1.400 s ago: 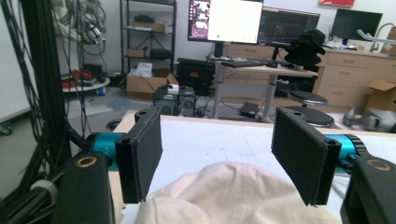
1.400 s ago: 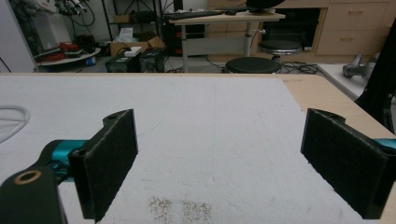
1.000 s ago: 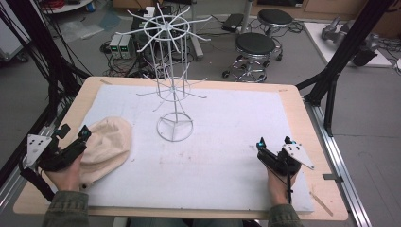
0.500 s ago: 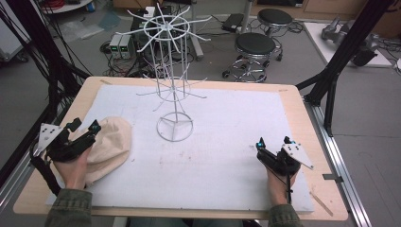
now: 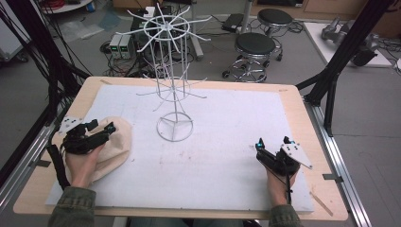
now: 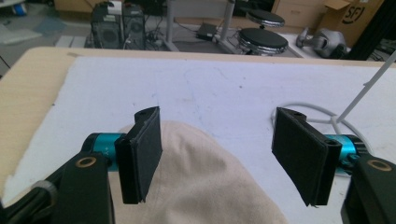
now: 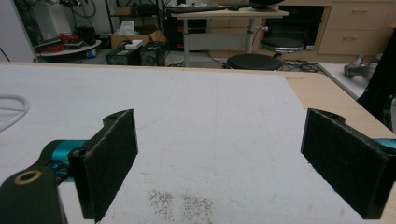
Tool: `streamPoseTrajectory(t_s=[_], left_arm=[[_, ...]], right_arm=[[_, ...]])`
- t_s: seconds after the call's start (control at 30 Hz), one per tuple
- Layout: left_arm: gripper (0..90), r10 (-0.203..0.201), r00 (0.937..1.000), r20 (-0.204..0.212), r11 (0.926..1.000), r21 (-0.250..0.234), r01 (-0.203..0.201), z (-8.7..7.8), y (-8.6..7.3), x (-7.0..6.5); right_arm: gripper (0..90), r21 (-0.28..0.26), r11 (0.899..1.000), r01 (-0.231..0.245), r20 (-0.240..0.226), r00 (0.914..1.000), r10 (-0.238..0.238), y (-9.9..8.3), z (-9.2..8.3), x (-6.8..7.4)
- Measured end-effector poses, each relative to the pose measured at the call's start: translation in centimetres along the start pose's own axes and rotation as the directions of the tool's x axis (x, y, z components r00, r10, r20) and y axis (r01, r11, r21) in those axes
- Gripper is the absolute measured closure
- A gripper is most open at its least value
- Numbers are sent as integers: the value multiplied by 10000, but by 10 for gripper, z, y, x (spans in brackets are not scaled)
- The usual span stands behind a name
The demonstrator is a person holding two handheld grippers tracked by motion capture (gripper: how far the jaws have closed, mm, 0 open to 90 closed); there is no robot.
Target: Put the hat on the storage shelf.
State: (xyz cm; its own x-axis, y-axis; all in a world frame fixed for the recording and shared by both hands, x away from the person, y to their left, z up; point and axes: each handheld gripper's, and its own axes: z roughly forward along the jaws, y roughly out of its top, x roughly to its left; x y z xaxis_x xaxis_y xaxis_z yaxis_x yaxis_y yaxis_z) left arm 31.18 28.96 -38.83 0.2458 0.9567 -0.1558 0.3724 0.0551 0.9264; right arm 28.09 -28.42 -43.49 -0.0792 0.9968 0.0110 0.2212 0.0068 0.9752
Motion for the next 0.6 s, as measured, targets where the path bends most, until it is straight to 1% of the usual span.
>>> streamPoseTrajectory(t_s=[0.17,0.27,0.4,0.47,0.57,0.6], left_arm=[[334,-329,9995,-11,9989,319,329,5,-1,1],[336,-435,9990,67,9980,453,432,8,0,-1],[337,-520,9985,158,9954,819,506,11,-1,-3],[338,-678,9975,175,9920,1082,655,14,-1,-4],[342,-966,9947,352,9826,1629,897,18,-2,-5],[342,-966,9947,352,9826,1629,897,18,-2,-5]], right_arm=[[100,3,10000,1,16,10000,-1,0,0,0],[100,-13,10000,35,-2,10000,-35,0,1,0],[100,10,10000,69,-6,10000,-69,0,1,0],[100,18,10000,71,-10,10000,-71,0,1,-1],[100,34,10000,91,-11,10000,-91,0,1,-1],[100,34,9999,95,-9,10000,-95,0,1,-1]])
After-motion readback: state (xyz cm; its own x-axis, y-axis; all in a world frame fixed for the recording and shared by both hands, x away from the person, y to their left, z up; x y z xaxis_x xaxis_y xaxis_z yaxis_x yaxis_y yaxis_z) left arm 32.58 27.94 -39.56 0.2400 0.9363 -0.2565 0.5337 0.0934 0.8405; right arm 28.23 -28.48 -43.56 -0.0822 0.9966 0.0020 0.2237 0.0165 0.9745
